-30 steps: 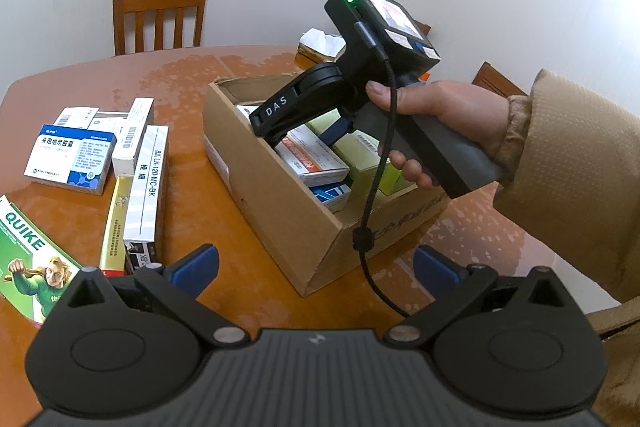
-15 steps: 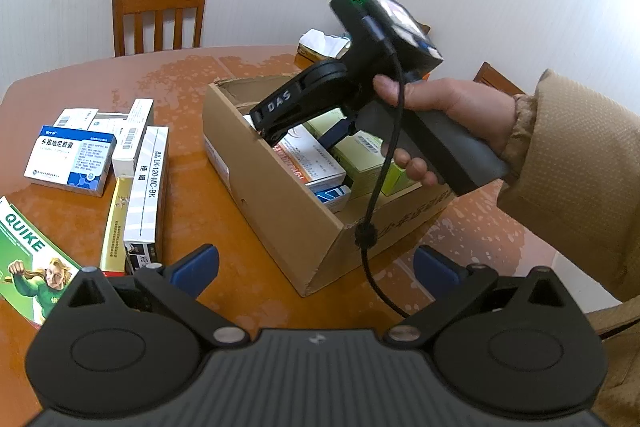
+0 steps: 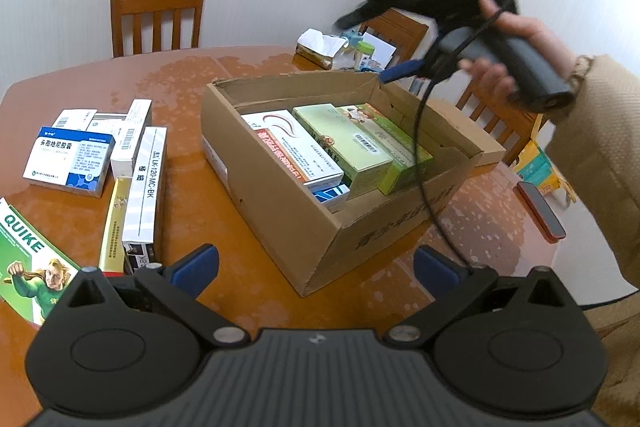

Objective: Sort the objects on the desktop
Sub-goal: 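Raise the open right gripper and move it back over the table boxes, then swing the open right gripper over the green QUIKE box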

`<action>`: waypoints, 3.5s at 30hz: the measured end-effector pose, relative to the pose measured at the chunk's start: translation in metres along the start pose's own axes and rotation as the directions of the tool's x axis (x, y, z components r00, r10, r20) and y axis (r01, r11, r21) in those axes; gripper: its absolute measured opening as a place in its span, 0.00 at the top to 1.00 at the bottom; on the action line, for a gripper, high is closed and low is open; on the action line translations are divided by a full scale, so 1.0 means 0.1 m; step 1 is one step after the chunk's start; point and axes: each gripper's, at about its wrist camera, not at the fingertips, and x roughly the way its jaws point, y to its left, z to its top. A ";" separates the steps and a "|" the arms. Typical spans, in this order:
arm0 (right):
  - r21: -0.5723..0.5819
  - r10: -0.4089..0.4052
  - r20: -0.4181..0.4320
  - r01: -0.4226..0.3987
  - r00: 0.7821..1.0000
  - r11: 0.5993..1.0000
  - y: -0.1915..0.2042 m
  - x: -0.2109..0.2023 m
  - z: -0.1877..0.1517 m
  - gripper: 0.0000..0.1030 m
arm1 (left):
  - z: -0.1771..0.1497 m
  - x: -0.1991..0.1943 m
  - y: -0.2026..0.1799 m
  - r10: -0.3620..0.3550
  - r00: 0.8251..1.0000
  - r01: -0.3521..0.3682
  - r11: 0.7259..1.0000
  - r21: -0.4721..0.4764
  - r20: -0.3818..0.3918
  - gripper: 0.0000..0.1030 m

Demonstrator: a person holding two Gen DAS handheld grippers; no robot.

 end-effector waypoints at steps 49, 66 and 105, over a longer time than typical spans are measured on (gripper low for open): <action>-0.264 0.037 -0.351 -0.137 0.936 0.955 1.76 1.04 -1.17 0.02 | -0.35 -0.16 0.34 0.117 0.993 -0.116 0.990 -0.074 0.006 0.00; -0.376 -0.084 -0.315 -0.043 0.945 0.926 1.97 1.28 -1.31 0.02 | -0.49 -0.32 0.89 0.207 0.978 -0.198 0.960 -0.196 0.028 0.00; -0.097 0.148 -0.055 -0.153 0.987 0.983 0.82 0.45 -0.48 0.00 | -0.11 -0.54 0.57 -0.038 0.986 0.071 0.977 -0.202 0.163 0.00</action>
